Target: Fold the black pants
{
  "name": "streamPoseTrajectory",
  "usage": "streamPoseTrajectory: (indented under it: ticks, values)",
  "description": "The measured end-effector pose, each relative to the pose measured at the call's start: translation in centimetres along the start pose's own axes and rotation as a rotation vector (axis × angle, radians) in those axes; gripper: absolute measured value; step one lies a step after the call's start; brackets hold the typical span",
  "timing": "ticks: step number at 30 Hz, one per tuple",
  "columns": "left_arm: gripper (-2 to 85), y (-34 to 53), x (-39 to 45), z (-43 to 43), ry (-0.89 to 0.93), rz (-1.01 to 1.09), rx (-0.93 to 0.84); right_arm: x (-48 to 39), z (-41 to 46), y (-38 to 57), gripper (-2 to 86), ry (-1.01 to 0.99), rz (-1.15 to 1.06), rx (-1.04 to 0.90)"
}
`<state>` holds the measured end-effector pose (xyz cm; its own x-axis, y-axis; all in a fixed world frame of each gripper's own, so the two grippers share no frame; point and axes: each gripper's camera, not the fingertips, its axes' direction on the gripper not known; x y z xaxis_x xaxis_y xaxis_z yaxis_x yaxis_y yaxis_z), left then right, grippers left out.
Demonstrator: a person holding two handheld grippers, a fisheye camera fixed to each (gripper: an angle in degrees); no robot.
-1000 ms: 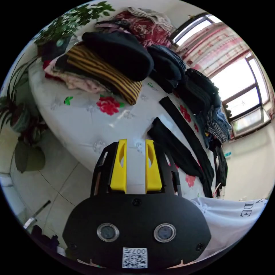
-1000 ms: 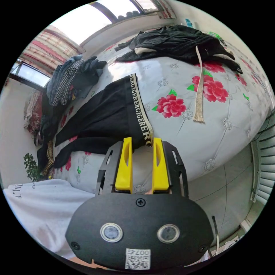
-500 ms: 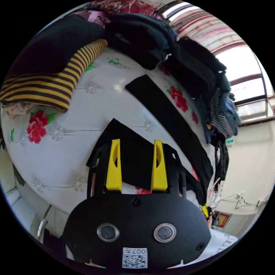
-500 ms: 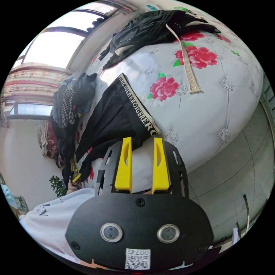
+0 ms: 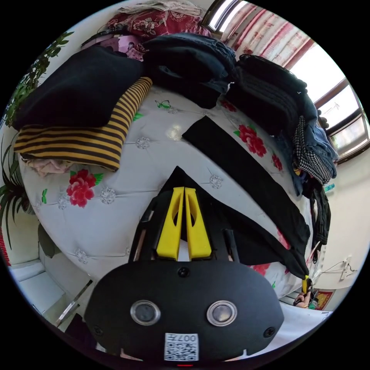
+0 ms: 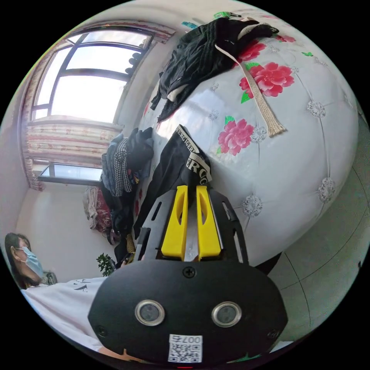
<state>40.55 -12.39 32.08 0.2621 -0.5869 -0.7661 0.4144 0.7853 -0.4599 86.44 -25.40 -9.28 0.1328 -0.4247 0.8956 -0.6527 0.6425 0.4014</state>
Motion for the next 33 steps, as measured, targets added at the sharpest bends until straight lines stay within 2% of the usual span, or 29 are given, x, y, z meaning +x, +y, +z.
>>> streamPoseTrajectory:
  ticks: [10, 24, 29, 33]
  values:
    - [-1.0, 1.5, -0.2, -1.4, 0.029, -0.027, 0.056, -2.9, 0.5, -1.2, 1.0, 0.067, -0.134, -0.055]
    - [-1.0, 0.0, 2.0, -3.6, 0.058, 0.011, 0.127, -3.3, 2.6, -1.2, 1.0, 0.039, -0.158, -0.037]
    - [-1.0, -6.6, 5.5, -3.4, 0.068, 0.075, 0.157, -5.8, 5.5, -5.3, 1.3, 0.023, -0.195, -0.048]
    - [-0.9, -12.6, 10.6, 0.8, -0.015, 0.159, 0.068, -7.9, 11.0, -9.9, 1.9, 0.078, -0.215, -0.090]
